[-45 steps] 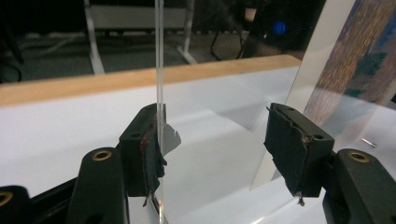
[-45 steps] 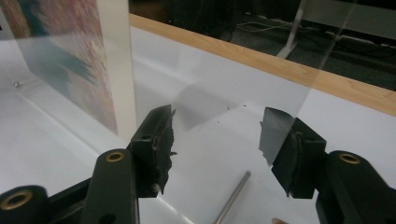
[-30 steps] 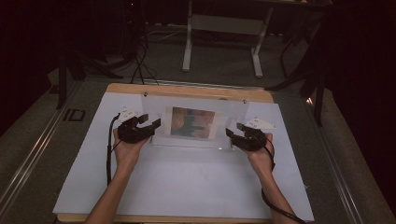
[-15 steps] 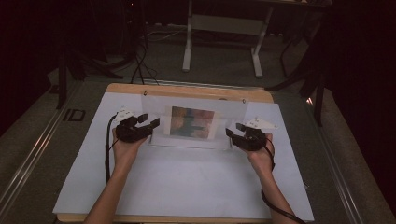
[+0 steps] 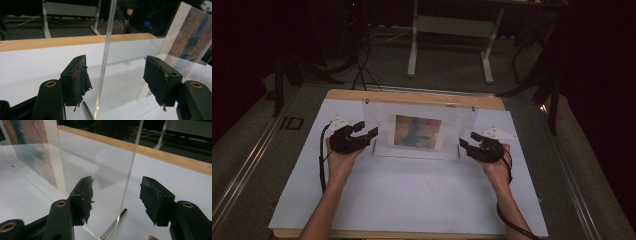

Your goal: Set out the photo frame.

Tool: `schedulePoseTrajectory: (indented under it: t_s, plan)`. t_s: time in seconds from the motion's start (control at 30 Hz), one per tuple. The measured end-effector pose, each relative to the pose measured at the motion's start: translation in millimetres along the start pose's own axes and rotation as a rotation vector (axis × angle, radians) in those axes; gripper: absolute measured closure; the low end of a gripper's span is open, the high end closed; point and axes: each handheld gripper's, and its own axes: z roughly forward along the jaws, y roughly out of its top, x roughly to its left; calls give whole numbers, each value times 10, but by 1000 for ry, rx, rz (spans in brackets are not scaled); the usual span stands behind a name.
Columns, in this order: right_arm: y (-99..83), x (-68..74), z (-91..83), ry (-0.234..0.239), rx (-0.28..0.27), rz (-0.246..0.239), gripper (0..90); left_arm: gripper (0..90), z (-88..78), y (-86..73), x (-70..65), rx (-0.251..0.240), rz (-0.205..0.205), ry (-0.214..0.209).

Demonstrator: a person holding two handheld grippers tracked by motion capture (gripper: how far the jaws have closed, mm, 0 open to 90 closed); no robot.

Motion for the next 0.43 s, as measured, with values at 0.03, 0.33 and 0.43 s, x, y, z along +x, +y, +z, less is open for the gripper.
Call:
schedulePoseTrajectory:
  t_s: [0.03, 0.33, 0.43]
  plan:
    - [-3, -13, -22, 0, 0, -3, 429, 356, -23, 2, 11, -2, 3, 0]
    - [-58, -148, -170, 38, -8, -12, 422, 358, -268, 10, 207, -34, -38, 66]
    - [-52, -204, -218, 37, -17, -8, 422, 364, -290, -2, 288, -8, -57, 123]
